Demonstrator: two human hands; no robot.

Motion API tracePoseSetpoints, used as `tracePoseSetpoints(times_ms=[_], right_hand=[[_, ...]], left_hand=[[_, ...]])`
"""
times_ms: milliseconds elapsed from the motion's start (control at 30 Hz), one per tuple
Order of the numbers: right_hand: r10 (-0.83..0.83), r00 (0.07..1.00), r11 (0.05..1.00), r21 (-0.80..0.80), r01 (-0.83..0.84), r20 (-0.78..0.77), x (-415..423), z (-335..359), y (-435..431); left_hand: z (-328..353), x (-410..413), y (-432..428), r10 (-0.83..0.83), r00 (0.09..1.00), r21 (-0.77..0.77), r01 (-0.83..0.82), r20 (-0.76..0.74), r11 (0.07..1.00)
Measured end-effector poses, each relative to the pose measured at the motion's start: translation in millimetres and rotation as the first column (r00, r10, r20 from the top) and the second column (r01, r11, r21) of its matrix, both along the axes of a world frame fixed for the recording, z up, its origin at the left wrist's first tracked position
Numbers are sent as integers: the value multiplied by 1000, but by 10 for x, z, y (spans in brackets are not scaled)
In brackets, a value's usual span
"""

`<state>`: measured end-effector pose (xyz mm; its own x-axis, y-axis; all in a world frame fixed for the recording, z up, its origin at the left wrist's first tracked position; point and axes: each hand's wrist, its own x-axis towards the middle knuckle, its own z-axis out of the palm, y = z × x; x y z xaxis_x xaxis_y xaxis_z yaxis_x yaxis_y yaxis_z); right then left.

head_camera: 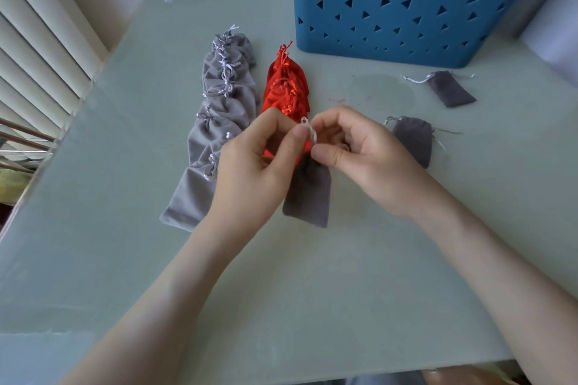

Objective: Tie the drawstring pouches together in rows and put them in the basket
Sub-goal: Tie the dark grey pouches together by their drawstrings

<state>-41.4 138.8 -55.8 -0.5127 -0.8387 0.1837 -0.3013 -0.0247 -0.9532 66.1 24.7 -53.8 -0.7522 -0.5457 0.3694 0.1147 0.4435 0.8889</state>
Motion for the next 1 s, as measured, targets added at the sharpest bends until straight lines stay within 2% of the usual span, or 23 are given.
tracePoseSetpoints(times_ms=[100, 233, 333, 500, 700, 800, 867, 1000], right_hand=[[-7, 1000, 999, 44, 7, -3, 5, -16, 2], [-29, 999, 999, -29, 28, -30, 9, 8, 6], [-87, 994, 990, -114, 79, -67, -4, -9, -13], [-182, 983, 973, -152, 176, -30, 12, -62, -52], [-147, 984, 985, -110, 136, -99, 13, -9, -24], [-151, 985, 981, -134, 139, -88, 7, -15, -24], [-162, 985, 975, -163, 151, -58, 4, -12, -27], [-161, 987, 960, -234, 155, -4, 3, -17, -38]], left_hand=[[26, 15, -12, 76, 997, -109, -79, -27, 991], [0, -7, -9, 134, 991, -135, -132, 5, 982], [-74, -46, -26, 80, 993, -164, -65, 83, 984], [-106, -45, -46, 10, 998, -391, 12, 54, 920], [-100, -19, -75, -66, 996, -425, 85, 60, 901], [-66, -4, -49, -28, 999, -382, 40, 39, 923], [-37, 3, -14, 13, 1000, -263, -13, -1, 965], [-40, -16, 1, -147, 989, 26, 148, -15, 989]])
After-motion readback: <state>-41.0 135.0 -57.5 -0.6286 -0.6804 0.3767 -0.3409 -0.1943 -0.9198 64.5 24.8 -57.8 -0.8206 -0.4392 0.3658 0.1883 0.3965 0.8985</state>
